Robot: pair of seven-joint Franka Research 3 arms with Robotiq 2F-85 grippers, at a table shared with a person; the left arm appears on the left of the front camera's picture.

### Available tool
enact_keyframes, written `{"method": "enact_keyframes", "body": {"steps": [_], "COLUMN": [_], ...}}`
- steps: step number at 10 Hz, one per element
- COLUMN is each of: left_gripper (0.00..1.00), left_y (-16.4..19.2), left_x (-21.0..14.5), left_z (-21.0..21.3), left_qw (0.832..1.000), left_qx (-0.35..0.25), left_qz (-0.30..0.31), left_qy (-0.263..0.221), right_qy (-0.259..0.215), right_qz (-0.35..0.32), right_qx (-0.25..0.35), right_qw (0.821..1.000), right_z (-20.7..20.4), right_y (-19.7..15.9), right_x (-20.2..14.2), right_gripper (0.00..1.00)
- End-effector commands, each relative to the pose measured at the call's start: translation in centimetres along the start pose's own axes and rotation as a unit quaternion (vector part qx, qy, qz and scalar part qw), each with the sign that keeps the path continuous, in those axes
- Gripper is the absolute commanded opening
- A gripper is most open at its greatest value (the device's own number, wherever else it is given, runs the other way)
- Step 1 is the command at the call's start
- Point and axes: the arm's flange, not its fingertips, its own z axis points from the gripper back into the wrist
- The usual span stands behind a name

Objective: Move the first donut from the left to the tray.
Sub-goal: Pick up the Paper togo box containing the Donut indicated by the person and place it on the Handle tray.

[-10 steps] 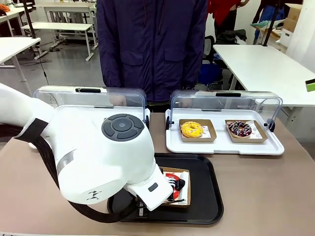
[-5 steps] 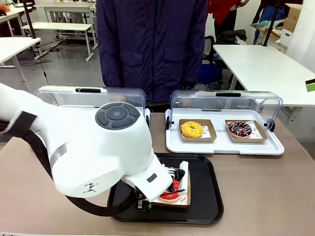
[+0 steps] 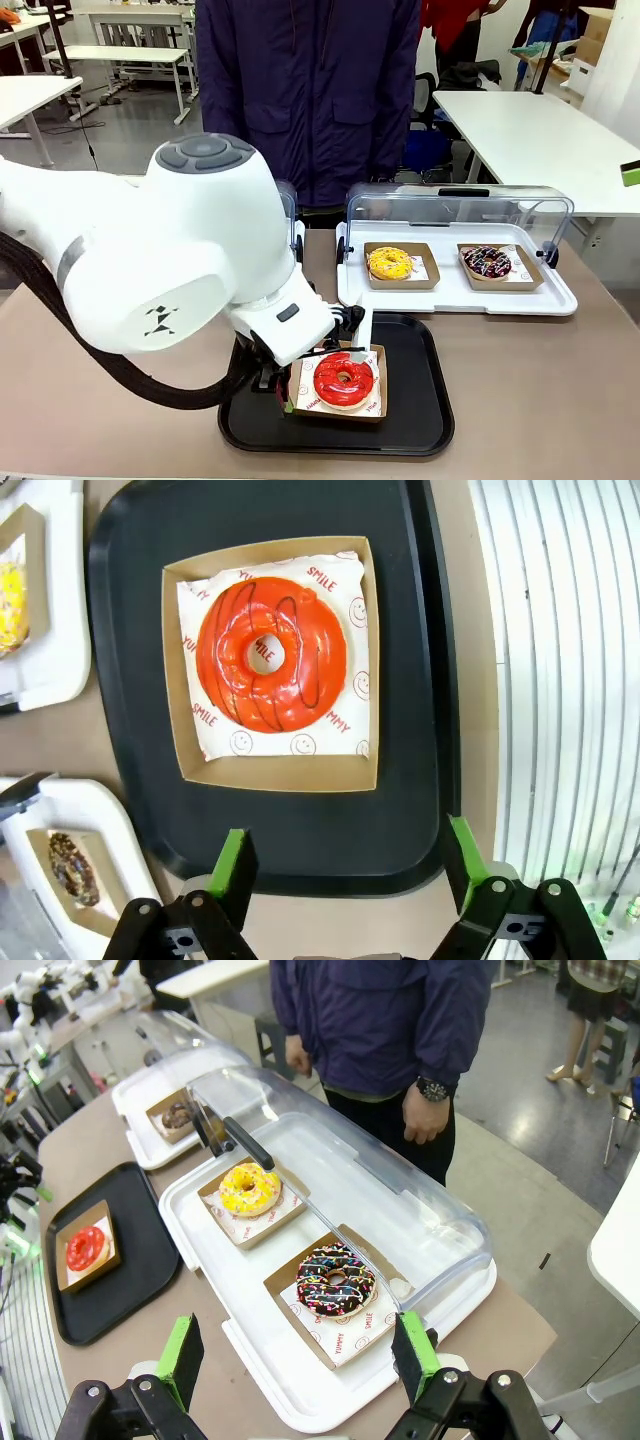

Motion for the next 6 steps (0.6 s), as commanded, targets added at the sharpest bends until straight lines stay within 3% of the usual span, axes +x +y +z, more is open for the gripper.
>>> {"method": "enact_keyframes", "body": {"steps": [1,6], "left_gripper": [0.95,0.95], "left_y": [-0.43,-0.43], "left_x": [0.12,0.12], "left_z": [-0.89,-0.89], "left_qw": [1.0,1.0], "left_qx": [0.012,0.012], "left_qz": [0.009,0.009], "left_qy": [0.003,0.003], "right_qy": [-0.002,-0.002], "right_qz": [0.003,0.003], "right_qx": [0.001,0.001], "right_qw": [1.0,1.0], "right_z": [0.1,0.1], "right_y": [0.18,0.18], "right_x": [0.23,0.23], "right_gripper": [1.0,1.0]}}
